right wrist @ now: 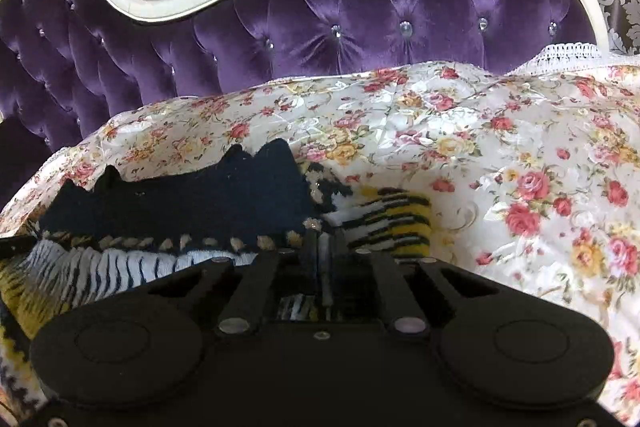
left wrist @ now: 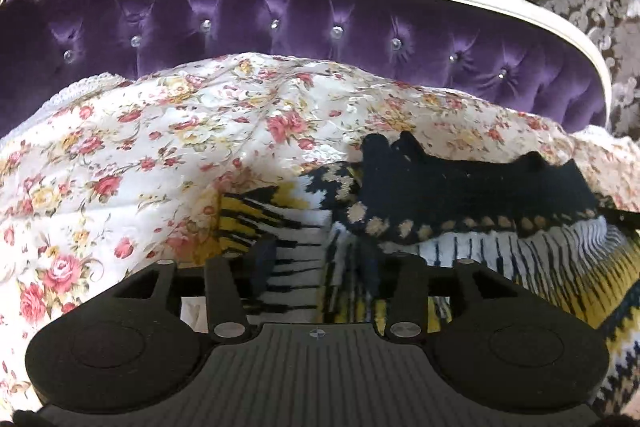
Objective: Fold small clothes
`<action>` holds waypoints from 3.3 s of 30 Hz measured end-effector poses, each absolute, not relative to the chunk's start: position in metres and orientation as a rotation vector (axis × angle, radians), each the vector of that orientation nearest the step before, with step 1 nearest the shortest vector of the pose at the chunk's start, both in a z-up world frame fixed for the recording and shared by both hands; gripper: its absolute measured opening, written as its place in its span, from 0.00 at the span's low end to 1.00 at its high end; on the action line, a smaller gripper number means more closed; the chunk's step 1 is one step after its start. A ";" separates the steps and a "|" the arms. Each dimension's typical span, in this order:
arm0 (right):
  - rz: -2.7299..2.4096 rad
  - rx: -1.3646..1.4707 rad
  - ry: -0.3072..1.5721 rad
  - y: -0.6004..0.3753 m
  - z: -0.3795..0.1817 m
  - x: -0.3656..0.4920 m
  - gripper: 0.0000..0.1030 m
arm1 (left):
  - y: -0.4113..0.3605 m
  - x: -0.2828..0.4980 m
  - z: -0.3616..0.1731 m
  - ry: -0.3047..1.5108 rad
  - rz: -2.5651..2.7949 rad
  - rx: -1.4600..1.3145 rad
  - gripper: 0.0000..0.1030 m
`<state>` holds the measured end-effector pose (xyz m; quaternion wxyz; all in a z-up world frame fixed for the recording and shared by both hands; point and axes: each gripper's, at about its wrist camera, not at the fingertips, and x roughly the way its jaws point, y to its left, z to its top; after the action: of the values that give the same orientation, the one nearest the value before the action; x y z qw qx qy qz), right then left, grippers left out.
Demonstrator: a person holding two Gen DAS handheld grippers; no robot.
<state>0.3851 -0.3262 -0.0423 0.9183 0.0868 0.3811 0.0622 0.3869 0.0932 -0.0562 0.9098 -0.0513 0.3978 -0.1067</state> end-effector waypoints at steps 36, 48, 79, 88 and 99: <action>0.120 0.374 0.817 -0.339 -0.012 0.302 1.00 | 0.031 0.300 -0.050 0.953 -0.168 0.087 0.95; 0.134 0.468 0.870 -0.349 -0.018 0.306 1.00 | 0.026 0.298 -0.052 0.934 -0.108 0.059 1.00; 0.294 0.966 0.913 -0.384 -0.061 0.328 1.00 | 0.025 0.299 -0.052 0.944 -0.088 0.051 1.00; 0.367 0.865 0.899 -0.372 -0.060 0.350 1.00 | 0.025 0.299 -0.052 0.946 -0.088 0.048 1.00; 0.348 0.871 0.914 -0.370 -0.059 0.350 1.00 | 0.025 0.305 -0.042 1.001 -0.097 0.029 0.98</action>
<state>0.3500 -0.3698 -0.0588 0.7933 0.4050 0.4248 0.1617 0.3053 0.0249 -0.0422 0.8760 0.0138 0.4798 -0.0466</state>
